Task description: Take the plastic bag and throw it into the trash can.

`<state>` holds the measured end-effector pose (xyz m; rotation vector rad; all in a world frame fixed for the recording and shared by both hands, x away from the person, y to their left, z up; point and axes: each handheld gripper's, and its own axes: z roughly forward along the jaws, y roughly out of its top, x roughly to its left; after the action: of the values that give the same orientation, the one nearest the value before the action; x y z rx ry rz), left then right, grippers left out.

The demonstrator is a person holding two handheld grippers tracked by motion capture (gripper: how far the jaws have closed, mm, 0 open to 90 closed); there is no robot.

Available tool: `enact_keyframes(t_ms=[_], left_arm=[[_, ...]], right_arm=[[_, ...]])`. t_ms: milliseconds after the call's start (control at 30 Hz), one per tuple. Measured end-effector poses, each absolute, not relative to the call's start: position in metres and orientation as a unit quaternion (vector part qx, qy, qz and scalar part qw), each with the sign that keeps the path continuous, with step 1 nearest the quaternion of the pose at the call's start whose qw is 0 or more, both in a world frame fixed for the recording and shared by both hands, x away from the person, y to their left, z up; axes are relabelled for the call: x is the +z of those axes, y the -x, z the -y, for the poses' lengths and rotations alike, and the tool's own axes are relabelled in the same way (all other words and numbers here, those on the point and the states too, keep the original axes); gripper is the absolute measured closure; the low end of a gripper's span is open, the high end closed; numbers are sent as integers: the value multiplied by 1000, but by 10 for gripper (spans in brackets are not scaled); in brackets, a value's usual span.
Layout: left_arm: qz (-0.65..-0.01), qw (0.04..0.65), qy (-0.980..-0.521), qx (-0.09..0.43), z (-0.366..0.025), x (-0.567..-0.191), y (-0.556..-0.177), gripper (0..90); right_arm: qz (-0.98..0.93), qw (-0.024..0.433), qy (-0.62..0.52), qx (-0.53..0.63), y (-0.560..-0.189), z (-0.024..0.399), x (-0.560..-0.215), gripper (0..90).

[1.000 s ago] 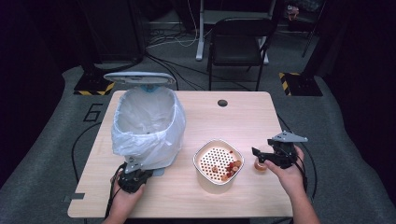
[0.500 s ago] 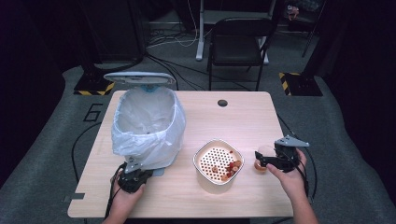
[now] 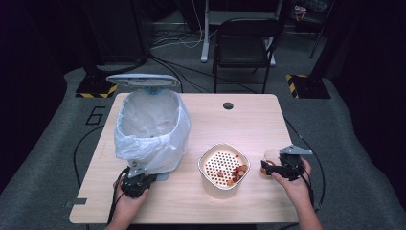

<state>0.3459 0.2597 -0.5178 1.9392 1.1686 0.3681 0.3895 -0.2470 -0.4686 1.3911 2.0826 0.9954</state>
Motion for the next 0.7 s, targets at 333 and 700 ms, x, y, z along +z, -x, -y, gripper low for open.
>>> enact_keyframes(t_ms=[333,700], left_arm=[[-464,411,-771,146,-260,-518,-346,900],[-465,411,-771,146,-260,-518,-346,900]], right_arm=[[-755,219,-502,360,-392,248,-483,233],[-761,220,-488,366,-393,247,-485,284]])
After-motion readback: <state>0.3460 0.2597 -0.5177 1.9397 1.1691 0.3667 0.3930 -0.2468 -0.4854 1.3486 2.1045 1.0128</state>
